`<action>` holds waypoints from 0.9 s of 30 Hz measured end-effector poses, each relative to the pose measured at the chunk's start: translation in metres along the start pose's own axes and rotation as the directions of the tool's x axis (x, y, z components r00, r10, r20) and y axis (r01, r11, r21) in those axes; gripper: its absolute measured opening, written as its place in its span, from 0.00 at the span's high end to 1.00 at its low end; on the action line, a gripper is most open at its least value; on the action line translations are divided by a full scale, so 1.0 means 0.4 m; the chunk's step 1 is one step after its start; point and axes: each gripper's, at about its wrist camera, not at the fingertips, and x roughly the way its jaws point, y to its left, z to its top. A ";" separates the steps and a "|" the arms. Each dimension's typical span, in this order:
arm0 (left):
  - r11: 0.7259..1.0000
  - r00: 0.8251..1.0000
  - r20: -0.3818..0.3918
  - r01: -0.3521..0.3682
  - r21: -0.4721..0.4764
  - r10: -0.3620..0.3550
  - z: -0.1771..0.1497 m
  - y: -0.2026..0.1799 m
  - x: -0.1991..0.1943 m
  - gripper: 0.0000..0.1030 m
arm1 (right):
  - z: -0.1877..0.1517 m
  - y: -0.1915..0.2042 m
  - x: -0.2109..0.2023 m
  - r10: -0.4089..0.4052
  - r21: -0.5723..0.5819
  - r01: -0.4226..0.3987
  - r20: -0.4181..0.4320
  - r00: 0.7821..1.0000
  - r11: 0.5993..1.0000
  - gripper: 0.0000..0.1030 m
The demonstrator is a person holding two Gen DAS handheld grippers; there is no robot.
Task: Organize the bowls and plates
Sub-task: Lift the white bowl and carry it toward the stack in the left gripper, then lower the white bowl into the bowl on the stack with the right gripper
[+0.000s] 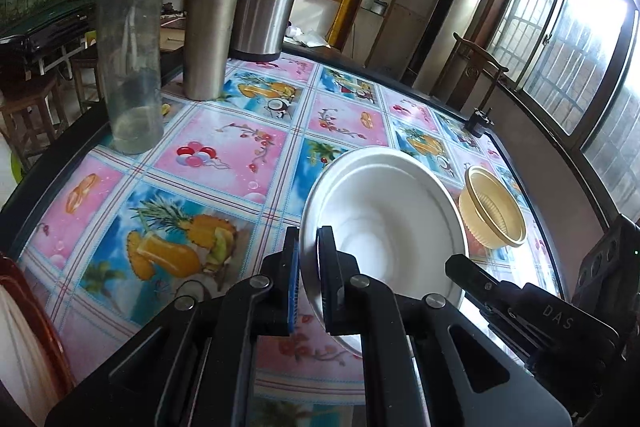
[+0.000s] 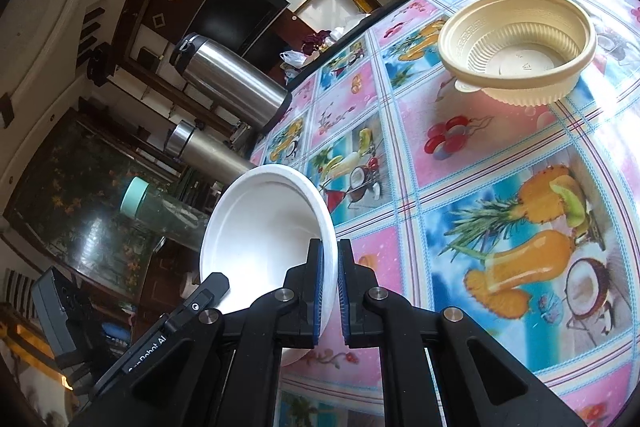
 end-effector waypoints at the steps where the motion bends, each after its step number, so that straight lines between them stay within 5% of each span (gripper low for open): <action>1: 1.000 1.000 0.006 -0.003 -0.001 0.003 -0.002 0.006 -0.015 0.93 | -0.009 0.008 -0.004 0.012 0.002 -0.012 0.000 1.000 1.000 0.93; 11: 0.998 0.993 0.106 -0.056 -0.002 0.056 -0.016 0.083 -0.201 0.93 | -0.109 0.113 -0.022 0.124 0.000 -0.124 -0.020 0.992 0.992 0.93; 27: 0.981 0.958 0.216 -0.176 -0.084 0.191 -0.067 0.255 -0.402 0.93 | -0.250 0.343 -0.034 0.222 -0.132 -0.232 -0.088 0.971 0.964 0.93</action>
